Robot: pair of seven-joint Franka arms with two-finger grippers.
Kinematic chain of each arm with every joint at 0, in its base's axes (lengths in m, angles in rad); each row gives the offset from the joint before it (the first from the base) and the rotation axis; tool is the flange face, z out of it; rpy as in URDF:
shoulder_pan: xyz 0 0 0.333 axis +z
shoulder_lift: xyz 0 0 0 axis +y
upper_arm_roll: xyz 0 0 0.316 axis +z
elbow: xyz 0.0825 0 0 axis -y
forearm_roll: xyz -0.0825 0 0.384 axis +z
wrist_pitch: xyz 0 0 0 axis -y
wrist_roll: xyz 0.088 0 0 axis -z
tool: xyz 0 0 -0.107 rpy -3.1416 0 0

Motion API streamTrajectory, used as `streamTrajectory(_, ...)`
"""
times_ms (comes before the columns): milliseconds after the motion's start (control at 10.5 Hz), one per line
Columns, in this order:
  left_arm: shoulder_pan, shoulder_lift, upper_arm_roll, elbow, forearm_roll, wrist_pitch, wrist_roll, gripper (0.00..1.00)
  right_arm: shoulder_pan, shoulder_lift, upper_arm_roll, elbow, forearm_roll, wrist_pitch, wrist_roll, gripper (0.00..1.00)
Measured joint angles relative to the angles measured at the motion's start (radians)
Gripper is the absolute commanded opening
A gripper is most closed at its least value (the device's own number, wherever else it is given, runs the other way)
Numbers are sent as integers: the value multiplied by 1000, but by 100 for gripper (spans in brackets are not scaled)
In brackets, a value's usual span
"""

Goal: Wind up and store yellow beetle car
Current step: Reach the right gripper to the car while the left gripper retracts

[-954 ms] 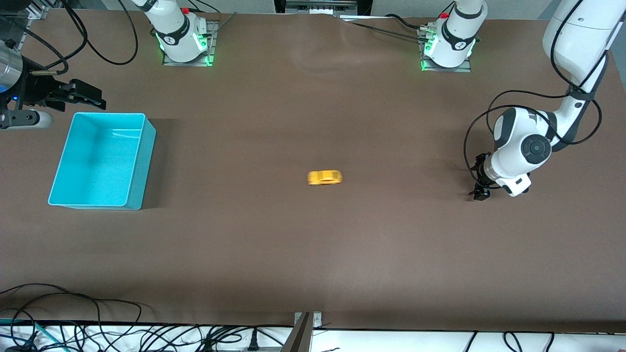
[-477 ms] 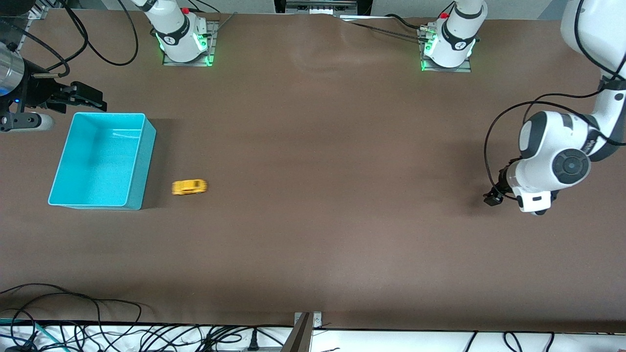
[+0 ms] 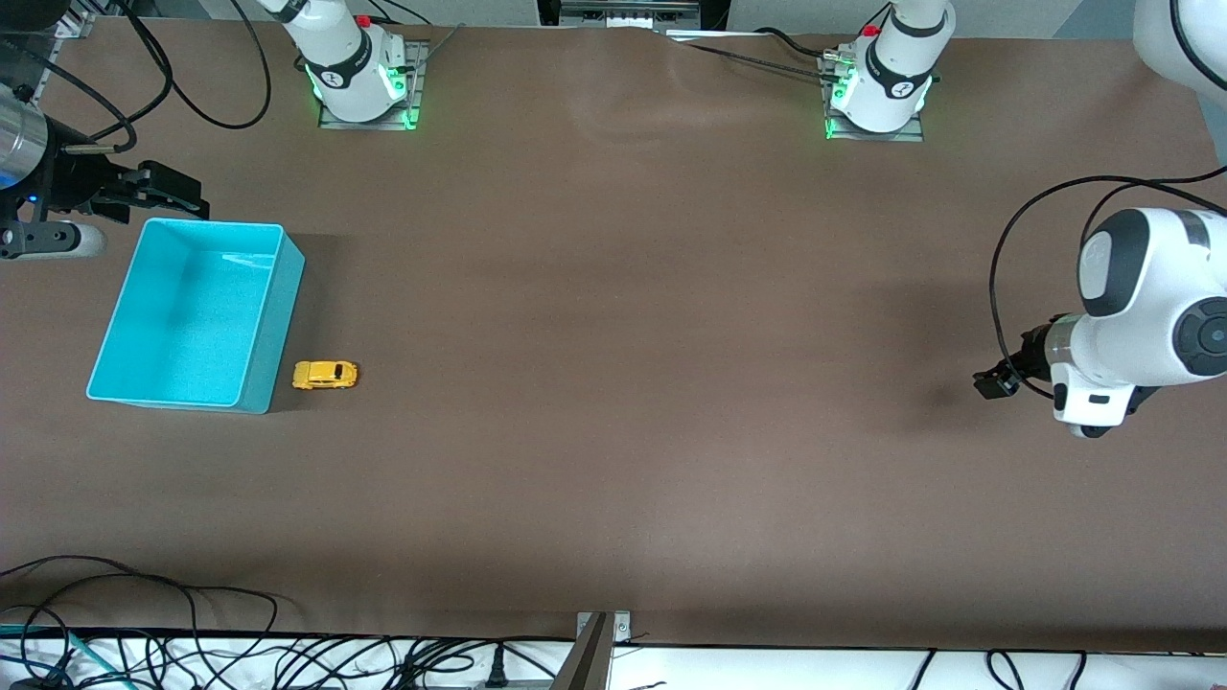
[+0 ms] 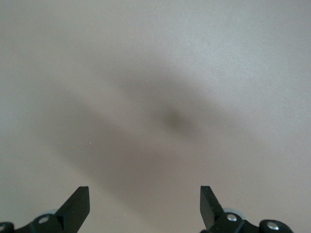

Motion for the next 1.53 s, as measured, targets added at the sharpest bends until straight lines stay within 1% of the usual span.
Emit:
streamTrajectory(191,0,-1,-1,68,-3,-73,74,100,0,20,0,0,8,17,-1,100)
streamTrajectory(382,-1,-4,-8,134,-4,-136,123,100,1,62,1,1,10,61,-3,100)
streamTrajectory(572,-1,-9,-22,205,-5,-194,205,100,1,131,1,19,11,118,-8,100)
streamTrajectory(763,0,-31,-24,253,-10,-222,329,100,12,227,2,79,11,142,-64,100)
streamTrajectory(1049,5,-83,-23,264,-26,-226,530,100,29,357,3,162,11,159,-197,100)
streamTrajectory(1240,11,-115,-21,264,-48,-233,638,100,29,409,2,182,-9,174,-302,100)
streamTrajectory(1431,39,-127,-19,264,-145,-237,692,100,28,436,1,174,-39,206,-487,100)
streamTrajectory(1527,58,-128,-19,265,-167,-237,707,100,25,442,-2,129,-44,280,-620,100)
